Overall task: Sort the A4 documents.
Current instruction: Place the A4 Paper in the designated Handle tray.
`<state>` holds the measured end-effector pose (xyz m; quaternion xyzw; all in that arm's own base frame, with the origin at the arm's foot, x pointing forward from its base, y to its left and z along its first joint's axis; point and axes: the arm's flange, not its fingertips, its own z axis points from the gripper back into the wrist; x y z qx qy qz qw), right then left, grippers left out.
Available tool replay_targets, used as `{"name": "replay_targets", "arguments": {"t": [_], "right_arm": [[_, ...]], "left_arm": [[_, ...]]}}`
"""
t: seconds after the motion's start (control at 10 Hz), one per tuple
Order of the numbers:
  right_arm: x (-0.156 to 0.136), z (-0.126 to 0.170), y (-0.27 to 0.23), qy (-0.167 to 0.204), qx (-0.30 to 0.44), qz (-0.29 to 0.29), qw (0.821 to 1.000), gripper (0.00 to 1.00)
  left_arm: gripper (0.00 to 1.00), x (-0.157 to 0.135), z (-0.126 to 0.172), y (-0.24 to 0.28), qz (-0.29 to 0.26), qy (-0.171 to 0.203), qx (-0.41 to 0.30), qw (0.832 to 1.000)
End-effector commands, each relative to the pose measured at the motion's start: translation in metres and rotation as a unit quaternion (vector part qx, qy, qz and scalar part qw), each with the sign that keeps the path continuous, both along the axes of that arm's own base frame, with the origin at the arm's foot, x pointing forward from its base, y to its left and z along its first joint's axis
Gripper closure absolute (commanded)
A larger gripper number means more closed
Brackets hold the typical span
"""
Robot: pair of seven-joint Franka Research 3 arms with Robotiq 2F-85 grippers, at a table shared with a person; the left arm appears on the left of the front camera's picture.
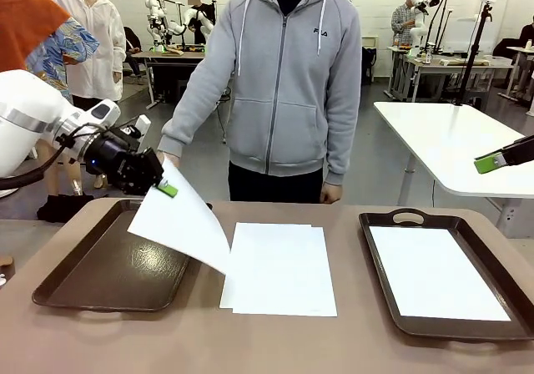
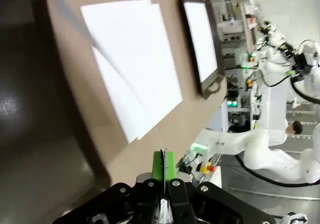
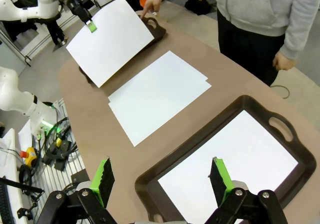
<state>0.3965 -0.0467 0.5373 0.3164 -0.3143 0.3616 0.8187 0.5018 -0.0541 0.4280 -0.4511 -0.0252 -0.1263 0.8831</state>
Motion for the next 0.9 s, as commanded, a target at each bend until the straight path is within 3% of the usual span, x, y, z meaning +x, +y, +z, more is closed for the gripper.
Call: {"name": "replay_targets", "arguments": {"t": [0.0, 0.2, 0.8], "right_arm": [[0.000, 0.000, 0.001, -0.001, 0.002, 0.000, 1.000, 0.00], [0.000, 0.000, 0.001, -0.001, 0.002, 0.000, 1.000, 0.00], [0.000, 0.000, 0.001, -0.001, 0.002, 0.000, 1.000, 0.00]], "left_arm": [[0.99, 0.009, -0.009, 0.010, -0.021, -0.017, 0.026, 0.999], [0.99, 0.006, -0.022, 0.019, -0.024, -0.016, 0.049, 0.998], [0.99, 0.037, -0.052, 0.045, 0.004, -0.031, 0.193, 0.981]]}}
